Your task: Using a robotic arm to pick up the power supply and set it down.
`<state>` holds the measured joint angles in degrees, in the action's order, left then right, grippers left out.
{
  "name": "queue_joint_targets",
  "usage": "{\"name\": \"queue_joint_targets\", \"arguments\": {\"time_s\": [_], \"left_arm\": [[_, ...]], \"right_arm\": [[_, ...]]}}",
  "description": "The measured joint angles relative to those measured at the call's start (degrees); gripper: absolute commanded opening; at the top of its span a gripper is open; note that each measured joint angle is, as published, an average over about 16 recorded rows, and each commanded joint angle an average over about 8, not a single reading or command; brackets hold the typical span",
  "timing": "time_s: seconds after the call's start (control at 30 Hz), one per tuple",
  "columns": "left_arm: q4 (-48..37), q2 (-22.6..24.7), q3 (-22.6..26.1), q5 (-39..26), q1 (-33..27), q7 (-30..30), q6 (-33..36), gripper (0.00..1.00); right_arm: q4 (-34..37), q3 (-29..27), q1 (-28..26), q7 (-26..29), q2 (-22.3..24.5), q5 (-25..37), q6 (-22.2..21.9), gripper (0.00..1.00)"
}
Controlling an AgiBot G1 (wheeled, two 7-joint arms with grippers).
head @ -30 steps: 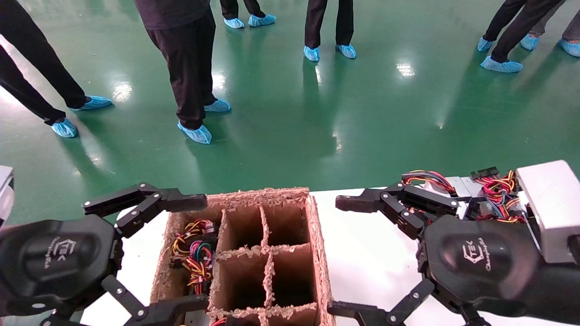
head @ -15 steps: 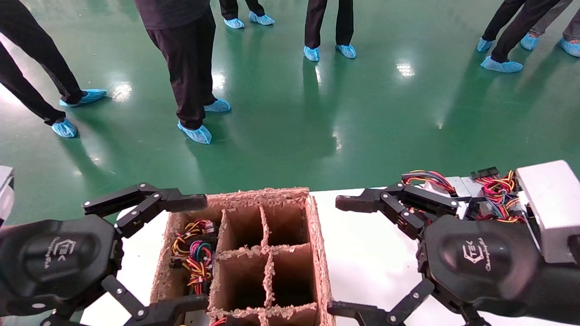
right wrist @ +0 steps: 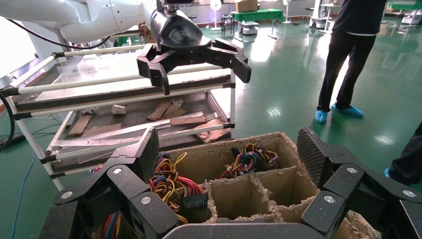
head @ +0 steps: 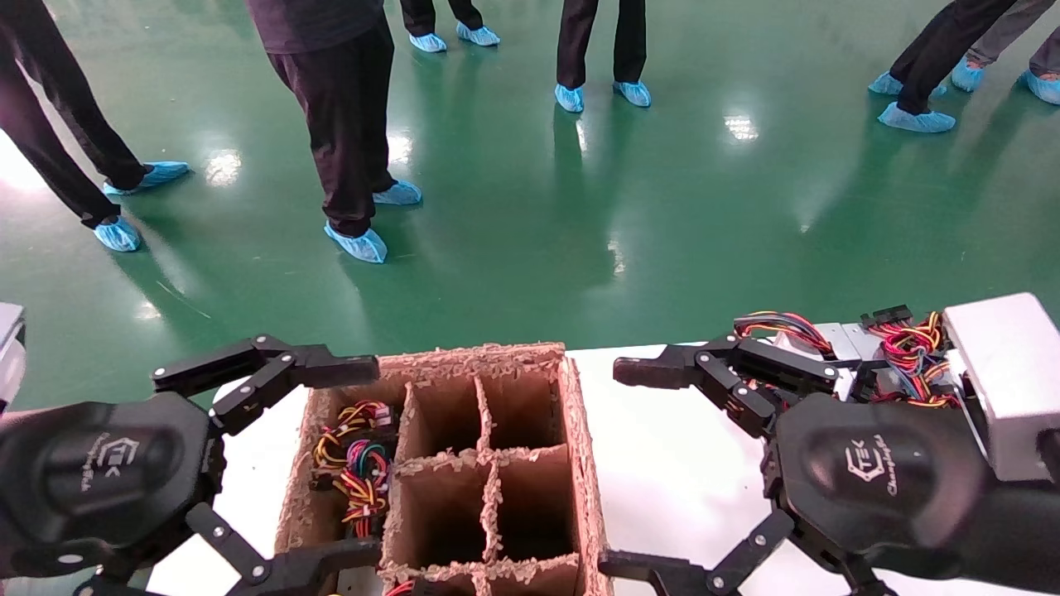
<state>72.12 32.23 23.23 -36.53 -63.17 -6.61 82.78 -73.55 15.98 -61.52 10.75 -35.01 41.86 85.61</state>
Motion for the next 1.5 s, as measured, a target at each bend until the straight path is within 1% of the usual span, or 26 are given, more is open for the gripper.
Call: {"name": "queue_joint_targets", "arguments": {"time_s": [0.47,0.83,1.13,1.5], "left_arm": [[0.0,0.0,0.0,0.0,0.0,0.0,0.0,0.0],[0.0,0.0,0.0,0.0,0.0,0.0,0.0,0.0],[0.0,0.0,0.0,0.0,0.0,0.0,0.0,0.0],[0.0,0.0,0.0,0.0,0.0,0.0,0.0,0.0]], "right_arm": [[0.0,0.1,0.0,-0.1,-0.1,0.2,0.0,1.0],[0.4,1.4,0.0,-0.3,-1.3,2.2,-0.6,1.0],[1.1,3.6,0.3,-0.4,-4.2,5.0,-1.5,1.0],[2.6,7.1,1.2,-0.8,-9.5,8.3,-2.8,1.0]]}}
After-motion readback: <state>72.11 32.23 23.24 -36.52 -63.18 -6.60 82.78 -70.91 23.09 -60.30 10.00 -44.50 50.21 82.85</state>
